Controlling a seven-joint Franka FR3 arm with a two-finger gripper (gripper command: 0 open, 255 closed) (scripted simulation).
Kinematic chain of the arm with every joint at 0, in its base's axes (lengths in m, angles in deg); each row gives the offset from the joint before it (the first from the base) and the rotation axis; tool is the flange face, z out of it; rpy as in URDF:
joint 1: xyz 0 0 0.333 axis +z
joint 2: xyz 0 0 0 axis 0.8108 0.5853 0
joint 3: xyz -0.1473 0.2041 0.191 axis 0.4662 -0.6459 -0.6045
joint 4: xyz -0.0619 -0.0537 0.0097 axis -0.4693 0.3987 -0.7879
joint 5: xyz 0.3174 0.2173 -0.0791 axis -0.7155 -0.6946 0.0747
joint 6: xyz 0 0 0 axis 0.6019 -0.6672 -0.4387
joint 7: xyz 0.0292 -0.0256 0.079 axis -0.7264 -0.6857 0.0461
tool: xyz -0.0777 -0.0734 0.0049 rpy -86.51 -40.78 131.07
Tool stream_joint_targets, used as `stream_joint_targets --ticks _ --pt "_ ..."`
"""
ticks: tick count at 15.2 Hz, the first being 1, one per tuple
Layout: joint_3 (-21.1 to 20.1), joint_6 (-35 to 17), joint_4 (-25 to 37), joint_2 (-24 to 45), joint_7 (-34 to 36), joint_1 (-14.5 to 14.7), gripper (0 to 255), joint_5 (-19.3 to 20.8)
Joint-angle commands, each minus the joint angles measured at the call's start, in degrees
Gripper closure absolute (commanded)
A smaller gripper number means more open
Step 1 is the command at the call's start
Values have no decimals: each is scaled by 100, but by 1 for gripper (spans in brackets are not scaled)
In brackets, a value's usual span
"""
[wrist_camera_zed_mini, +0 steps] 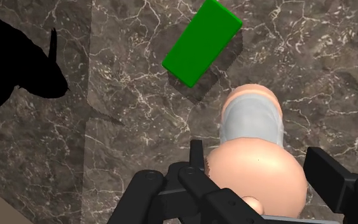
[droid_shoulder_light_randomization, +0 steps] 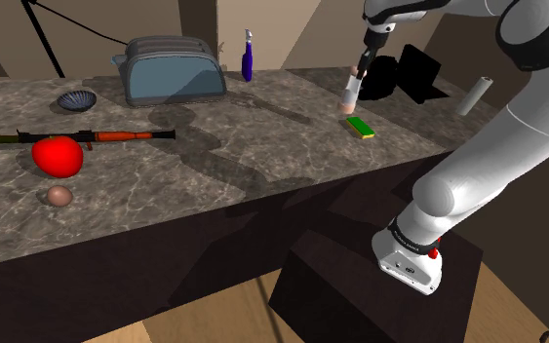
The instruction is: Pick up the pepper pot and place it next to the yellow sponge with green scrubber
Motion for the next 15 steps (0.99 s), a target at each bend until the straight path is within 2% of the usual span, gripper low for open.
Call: stream_joint_targets --ticks 1,15 --pt "3 -149 -114 33 13 -2 255 0" --pt "31 -1198 -845 358 85 -25 255 0"
